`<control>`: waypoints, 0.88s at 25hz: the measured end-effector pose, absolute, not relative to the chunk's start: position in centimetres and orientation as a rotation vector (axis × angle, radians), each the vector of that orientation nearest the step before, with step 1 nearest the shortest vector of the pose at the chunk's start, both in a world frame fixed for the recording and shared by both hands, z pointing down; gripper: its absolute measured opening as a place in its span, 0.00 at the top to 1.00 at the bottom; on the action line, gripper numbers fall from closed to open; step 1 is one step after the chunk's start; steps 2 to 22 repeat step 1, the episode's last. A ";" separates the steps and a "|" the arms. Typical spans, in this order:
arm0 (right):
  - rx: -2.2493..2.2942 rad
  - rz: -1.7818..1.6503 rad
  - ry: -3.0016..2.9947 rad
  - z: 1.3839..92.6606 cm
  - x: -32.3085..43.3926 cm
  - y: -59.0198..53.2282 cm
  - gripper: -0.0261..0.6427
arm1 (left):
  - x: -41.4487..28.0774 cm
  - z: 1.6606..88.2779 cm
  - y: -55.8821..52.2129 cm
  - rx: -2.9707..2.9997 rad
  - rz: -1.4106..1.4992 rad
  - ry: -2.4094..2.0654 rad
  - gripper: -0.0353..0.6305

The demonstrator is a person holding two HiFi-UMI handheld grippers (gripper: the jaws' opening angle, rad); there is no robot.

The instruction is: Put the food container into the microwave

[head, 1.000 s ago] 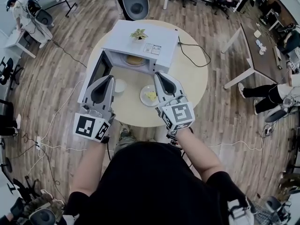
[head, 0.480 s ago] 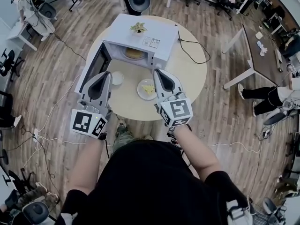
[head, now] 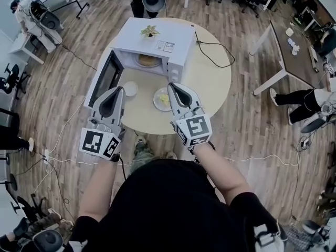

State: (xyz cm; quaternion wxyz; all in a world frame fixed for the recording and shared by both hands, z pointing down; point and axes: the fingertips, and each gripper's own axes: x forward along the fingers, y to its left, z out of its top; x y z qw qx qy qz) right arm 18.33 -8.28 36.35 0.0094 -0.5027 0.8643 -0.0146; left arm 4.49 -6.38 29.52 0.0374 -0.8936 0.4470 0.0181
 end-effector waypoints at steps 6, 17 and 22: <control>-1.571 -0.049 2.700 36.5 18.5 -8.1 0.94 | 4.7 29.7 -6.2 -2.748 0.049 1.372 0.92; -1.571 -0.049 2.700 36.5 18.5 -8.1 0.94 | 4.7 29.7 -6.2 -2.748 0.049 1.372 0.92; -1.571 -0.049 2.700 36.5 18.5 -8.1 0.94 | 4.7 29.7 -6.2 -2.748 0.049 1.372 0.92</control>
